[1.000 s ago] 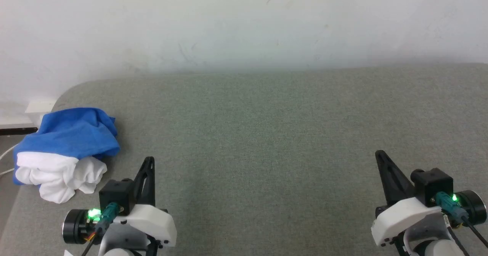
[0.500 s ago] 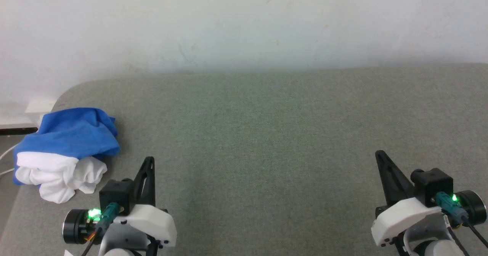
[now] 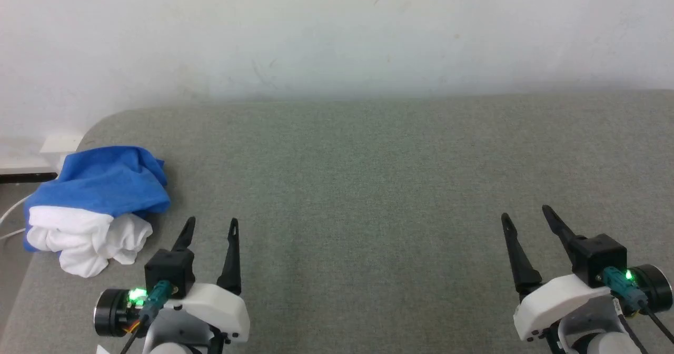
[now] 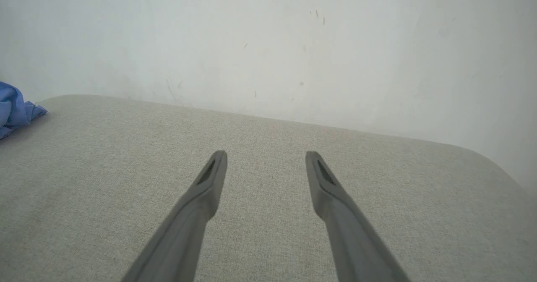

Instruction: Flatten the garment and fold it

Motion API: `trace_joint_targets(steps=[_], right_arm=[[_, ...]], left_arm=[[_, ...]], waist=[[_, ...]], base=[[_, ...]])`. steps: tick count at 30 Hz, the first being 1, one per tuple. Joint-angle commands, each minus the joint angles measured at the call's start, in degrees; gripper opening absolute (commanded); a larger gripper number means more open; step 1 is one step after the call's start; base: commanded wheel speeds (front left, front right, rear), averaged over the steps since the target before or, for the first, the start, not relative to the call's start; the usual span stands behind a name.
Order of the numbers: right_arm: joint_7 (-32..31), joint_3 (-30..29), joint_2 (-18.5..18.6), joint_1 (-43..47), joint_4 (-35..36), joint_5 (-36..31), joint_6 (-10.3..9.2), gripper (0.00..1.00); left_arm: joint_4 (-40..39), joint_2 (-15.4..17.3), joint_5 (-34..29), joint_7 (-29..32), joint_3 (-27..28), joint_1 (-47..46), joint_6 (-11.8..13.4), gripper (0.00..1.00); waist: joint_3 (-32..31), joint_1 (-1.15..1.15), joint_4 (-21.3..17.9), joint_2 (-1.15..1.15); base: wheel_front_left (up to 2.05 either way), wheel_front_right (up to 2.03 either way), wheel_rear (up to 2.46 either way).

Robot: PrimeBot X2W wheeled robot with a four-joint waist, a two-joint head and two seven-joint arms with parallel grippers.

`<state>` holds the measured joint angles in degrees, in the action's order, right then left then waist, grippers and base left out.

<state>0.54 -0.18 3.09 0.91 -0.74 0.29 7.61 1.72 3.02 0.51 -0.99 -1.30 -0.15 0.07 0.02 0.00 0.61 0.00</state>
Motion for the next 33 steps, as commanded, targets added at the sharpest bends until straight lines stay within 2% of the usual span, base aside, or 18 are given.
trace_joint_targets(steps=[1, 11, 33], right_arm=[[0.5, -0.2, 0.0, -0.5, -0.2, 0.2, -0.01, 1.00], [1.3, 0.0, 0.0, -0.9, -0.7, 0.0, -0.02, 1.00], [2.8, 1.1, -0.1, -1.9, -1.7, -0.2, -0.04, 1.00]], left_arm=[[0.6, 0.0, 0.5, -0.6, -0.4, -0.7, 0.5, 1.00], [2.1, 0.2, 1.1, -1.8, -0.9, -1.5, 1.4, 1.00], [4.0, 0.9, 2.8, -4.4, -1.3, -2.3, 3.5, 1.00]], waist=[[0.0, 0.00, 0.3, 0.00], [0.0, 0.00, 2.8, 0.00], [0.2, 0.00, 10.8, 0.00]], base=[[0.00, 0.00, 0.00], [0.00, 0.00, 0.00], [0.00, 0.00, 0.00]])
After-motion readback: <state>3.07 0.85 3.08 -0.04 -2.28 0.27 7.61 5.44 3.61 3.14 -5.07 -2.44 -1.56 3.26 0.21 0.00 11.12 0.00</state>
